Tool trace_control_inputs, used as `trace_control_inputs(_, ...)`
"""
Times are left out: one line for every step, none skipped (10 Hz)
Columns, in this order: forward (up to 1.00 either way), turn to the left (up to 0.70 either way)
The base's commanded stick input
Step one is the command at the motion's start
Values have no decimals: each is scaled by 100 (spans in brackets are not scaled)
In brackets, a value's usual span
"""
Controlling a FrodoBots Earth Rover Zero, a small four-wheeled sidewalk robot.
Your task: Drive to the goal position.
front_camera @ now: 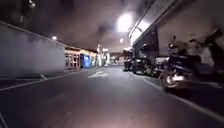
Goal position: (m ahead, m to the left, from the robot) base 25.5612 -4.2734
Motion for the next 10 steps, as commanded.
trace_control_inputs(45,0)
trace_control_inputs(45,0)
trace_control_inputs(45,0)
trace_control_inputs(45,0)
trace_control_inputs(45,0)
trace_control_inputs(45,0)
trace_control_inputs(45,0)
trace_control_inputs(45,0)
trace_control_inputs(45,0)
trace_control_inputs(45,0)
